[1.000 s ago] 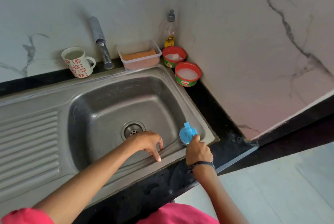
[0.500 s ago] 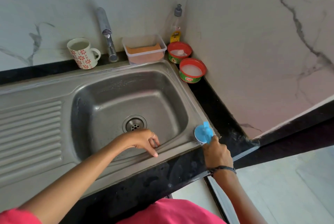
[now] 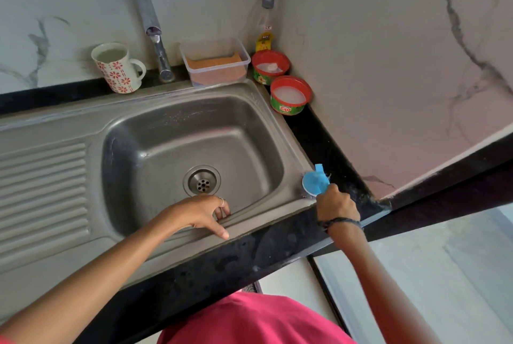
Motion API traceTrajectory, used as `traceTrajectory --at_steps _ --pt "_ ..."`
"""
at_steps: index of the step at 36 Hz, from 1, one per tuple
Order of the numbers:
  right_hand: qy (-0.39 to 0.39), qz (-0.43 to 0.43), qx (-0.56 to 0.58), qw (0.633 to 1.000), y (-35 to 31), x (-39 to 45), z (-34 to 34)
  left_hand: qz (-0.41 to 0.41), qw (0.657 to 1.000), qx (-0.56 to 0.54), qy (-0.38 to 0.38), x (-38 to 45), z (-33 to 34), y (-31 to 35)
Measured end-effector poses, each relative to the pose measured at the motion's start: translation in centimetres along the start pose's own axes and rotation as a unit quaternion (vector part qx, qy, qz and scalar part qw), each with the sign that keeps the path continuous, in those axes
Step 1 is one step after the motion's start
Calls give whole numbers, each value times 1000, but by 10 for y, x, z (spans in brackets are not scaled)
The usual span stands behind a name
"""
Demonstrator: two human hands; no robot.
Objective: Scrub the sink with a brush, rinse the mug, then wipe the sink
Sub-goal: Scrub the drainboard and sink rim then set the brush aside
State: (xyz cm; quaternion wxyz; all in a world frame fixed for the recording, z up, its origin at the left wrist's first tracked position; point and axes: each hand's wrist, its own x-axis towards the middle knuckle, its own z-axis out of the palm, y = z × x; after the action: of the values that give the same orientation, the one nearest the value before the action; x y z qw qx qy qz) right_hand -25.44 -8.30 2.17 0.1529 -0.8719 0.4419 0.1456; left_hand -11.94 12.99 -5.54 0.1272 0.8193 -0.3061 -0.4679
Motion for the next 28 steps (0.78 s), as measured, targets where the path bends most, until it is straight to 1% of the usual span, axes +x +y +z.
traceTrajectory --at_steps 2,6,11,14,16,18,19,21,23,24,28 --pt "-17 -11 0 1000 -4 -1 -1 1 1000 -11 12 -2 2 0" --pt "-59 -88 -25 994 -34 -23 13 -10 999 -30 28 -3 2 -2" --pt "-88 -162 -66 981 -57 -42 28 -19 999 -8 30 -6 1 2" --pt "-87 -145 -80 982 -49 -24 21 -20 999 -23 23 -4 1 0" --pt "-55 -108 -65 990 -41 -3 12 -18 999 -31 17 -5 1 0" --pt "-39 -77 -26 996 -33 17 6 -15 999 -32 14 -5 1 1" --pt "-53 -67 3 996 -30 26 4 -13 999 -33 13 -5 1 1" --pt "-105 -59 74 990 -28 39 0 -13 999 -35 3 -5 -2 1" --pt "-169 -45 171 970 -28 47 -3 -16 999 -32 -17 -3 -5 -1" --pt "-187 -39 216 958 -28 50 -4 -17 999 -30 -28 -2 -8 -2" --pt "-225 -38 347 909 -41 55 -14 -25 995 -40 -87 3 -22 -1"
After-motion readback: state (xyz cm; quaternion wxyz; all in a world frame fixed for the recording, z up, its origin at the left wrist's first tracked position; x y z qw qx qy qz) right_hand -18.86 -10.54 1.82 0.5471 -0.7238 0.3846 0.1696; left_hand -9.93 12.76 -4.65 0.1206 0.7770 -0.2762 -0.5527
